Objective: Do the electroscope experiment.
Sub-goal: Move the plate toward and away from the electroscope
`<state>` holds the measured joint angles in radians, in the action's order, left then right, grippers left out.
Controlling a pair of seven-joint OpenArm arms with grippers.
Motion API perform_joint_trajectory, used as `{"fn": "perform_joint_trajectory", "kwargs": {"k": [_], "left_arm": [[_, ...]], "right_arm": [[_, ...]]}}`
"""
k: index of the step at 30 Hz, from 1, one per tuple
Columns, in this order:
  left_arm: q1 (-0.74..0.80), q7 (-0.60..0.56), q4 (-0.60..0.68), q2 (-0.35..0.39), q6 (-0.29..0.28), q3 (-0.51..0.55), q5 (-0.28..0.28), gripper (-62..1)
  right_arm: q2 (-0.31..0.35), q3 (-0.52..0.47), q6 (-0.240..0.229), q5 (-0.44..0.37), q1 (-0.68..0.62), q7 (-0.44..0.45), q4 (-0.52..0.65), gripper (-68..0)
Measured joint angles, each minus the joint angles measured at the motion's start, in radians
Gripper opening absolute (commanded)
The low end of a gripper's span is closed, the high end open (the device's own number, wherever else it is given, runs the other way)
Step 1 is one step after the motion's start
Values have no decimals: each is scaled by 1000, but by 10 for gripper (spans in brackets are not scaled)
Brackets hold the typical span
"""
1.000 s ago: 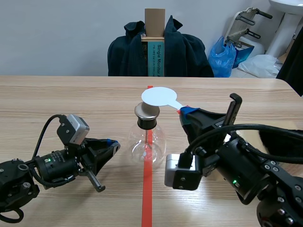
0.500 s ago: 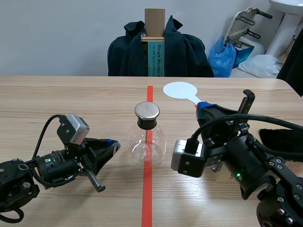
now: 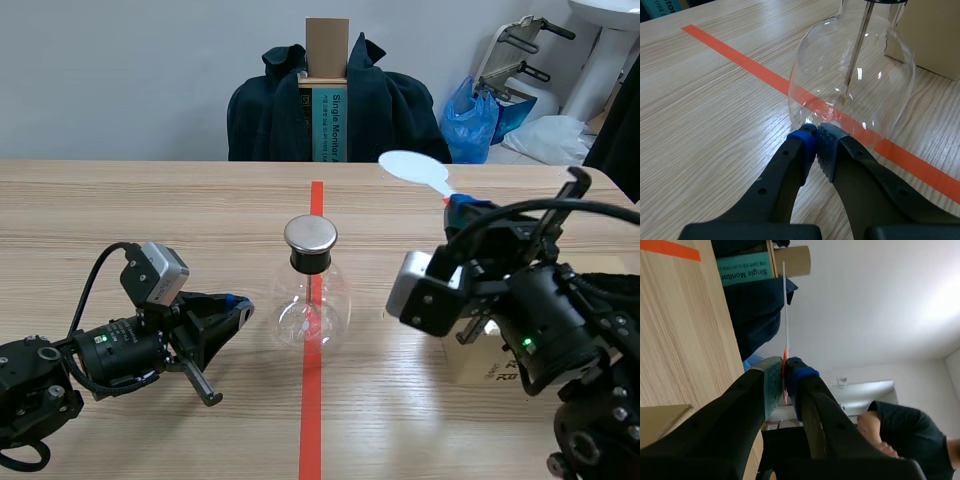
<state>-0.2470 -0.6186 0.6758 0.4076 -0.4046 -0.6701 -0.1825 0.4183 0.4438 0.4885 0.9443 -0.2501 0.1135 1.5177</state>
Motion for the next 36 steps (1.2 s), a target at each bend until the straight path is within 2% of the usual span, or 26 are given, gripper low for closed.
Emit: {"fn": "perform_joint_trajectory", "kwargs": {"k": [4,8,11,17,24,30,34,36], "left_arm": [[0,0,0,0,0,0,0,-568],[0,0,0,0,0,0,0,-568],[0,0,0,0,0,0,0,-568],[0,0,0,0,0,0,0,-568],[0,0,0,0,0,0,0,-568],[0,0,0,0,0,0,0,-568],[0,0,0,6,0,0,0,-568],[0,-11,0,23,0,0,0,-568]], "right_arm": [[0,-50,9,-53,26,42,47,-669],[6,-119,94,-56,37,109,121,-669],[21,-152,129,-55,36,126,182,-669],[34,-236,133,-58,36,125,297,-669],[34,-341,133,-79,36,121,380,-669],[34,-408,134,-79,35,93,397,-669],[34,-456,163,-79,15,87,397,-669],[34,-490,163,-79,-19,84,397,-669]]}}
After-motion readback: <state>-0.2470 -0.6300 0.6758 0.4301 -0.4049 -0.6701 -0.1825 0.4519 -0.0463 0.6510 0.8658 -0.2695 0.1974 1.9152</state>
